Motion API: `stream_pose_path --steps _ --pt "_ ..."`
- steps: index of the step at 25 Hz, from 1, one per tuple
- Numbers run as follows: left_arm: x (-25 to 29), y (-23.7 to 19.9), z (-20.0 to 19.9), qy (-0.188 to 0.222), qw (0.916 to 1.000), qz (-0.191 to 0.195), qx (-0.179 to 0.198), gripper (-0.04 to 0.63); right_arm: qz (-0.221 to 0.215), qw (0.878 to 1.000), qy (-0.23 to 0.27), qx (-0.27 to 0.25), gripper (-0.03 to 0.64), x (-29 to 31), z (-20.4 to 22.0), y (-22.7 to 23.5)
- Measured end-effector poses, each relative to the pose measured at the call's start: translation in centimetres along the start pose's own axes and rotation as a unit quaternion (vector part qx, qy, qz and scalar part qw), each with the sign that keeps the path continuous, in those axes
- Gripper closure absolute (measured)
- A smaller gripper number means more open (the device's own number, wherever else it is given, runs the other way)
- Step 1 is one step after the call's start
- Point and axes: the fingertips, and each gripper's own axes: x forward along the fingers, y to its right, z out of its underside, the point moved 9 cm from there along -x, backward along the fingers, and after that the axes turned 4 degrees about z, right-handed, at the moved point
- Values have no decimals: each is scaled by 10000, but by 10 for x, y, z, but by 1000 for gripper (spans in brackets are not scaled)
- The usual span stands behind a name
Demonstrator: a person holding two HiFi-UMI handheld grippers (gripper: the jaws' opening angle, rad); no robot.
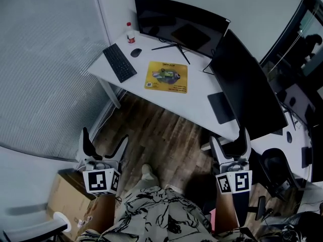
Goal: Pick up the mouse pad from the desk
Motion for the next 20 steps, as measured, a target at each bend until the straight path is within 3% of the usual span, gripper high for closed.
stream_pose_path --steps 20 --pt "88 -70 0 68 9984 557 33 -6 521 9985 84 -127 138 73 8 -31"
